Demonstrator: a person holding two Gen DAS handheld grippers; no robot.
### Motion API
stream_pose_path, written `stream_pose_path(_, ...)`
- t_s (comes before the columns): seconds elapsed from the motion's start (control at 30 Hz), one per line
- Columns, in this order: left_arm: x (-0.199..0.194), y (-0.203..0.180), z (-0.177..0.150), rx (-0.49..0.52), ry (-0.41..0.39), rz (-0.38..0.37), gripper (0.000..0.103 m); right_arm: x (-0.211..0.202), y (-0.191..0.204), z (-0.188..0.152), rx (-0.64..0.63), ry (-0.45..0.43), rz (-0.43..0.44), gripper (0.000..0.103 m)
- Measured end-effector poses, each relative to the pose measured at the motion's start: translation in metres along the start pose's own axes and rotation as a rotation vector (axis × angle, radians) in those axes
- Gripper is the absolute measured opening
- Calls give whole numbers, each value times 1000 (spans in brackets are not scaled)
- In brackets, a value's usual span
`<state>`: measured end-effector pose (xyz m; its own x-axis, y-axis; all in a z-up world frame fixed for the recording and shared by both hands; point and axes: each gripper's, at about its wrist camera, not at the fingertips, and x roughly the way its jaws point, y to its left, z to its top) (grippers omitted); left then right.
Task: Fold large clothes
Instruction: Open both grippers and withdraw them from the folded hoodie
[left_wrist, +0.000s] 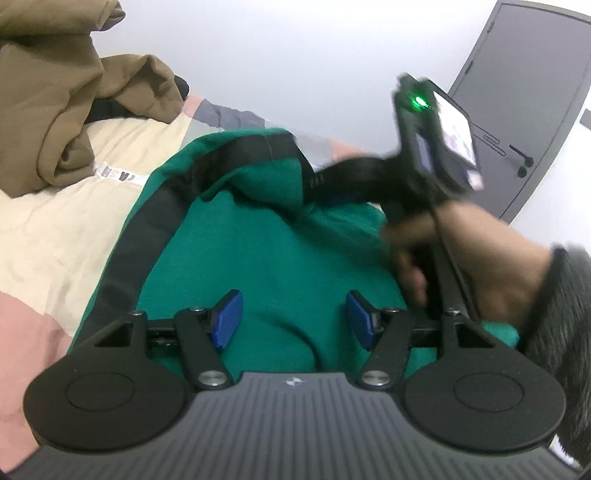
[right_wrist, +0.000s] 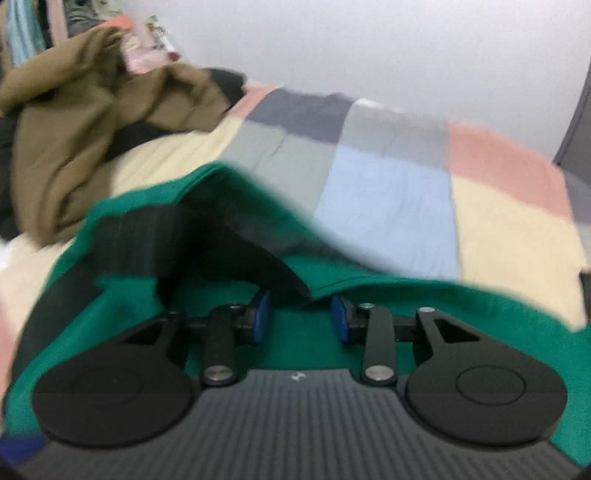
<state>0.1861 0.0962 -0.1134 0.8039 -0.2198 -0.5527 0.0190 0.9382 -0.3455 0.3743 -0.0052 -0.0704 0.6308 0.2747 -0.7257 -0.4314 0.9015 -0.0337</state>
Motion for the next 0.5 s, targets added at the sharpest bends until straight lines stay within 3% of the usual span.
stream_pose_path(0.1,4,3,-1,9,0,-6,67,10,-14,19,64,-53,-58,38)
stream_pose_path(0.23,5,5,-1,4,-5,-21,67,-8,-30,17,137,-114,-44,39)
stream_pose_path(0.4,3,4,-1,11,-13,-31,67,-55,-38,-17,129,-136,-7,39)
stream_pose_path(0.5,1,-1,-3,32,-21,-28,67,-89,-42,-44,117,-154,-28,39)
